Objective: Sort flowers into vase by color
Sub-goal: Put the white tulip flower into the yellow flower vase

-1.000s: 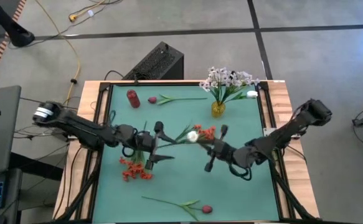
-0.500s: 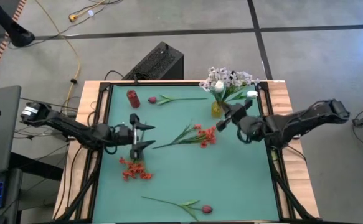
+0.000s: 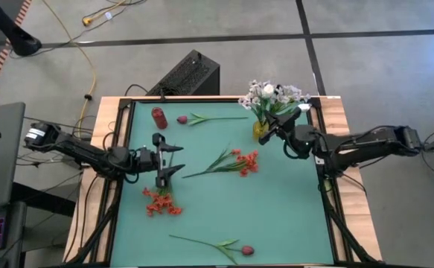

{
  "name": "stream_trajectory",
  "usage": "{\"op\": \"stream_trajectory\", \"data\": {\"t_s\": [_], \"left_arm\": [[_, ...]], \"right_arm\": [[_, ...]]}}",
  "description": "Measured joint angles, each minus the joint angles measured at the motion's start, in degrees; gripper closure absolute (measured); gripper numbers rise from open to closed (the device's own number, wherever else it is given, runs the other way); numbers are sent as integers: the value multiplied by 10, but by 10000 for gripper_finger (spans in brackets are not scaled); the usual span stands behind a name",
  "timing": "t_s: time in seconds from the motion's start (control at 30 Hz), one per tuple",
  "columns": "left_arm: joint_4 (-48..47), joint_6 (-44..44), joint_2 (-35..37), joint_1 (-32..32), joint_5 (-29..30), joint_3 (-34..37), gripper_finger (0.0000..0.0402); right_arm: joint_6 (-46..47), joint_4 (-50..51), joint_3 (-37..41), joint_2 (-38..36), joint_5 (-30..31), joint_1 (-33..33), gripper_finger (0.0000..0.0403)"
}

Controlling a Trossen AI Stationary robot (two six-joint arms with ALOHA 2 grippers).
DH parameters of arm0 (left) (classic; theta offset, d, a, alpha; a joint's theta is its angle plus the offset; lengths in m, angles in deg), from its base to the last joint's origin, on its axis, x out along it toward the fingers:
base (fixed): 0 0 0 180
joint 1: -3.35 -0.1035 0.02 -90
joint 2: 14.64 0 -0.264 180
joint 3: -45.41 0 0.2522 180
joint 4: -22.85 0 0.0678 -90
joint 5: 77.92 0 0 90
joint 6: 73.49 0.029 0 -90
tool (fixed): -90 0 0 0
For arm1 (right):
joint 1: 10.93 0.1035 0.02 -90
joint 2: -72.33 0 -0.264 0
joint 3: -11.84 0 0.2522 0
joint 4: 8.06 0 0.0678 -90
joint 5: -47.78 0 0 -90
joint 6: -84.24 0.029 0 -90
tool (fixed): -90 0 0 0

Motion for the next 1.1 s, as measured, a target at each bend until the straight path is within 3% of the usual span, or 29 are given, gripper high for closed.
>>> {"op": "stream_trajectory", "data": {"t_s": [0.37,0.7,1.1], "left_arm": [[9,-7,0,-17,1,0,141],[-6,-19,0,-17,0,0,141],[-9,-32,0,-17,0,0,141]], "right_arm": [[49,23,0,1,0,-2,387],[91,109,0,1,1,-3,384],[91,176,0,1,2,-2,347]]}}
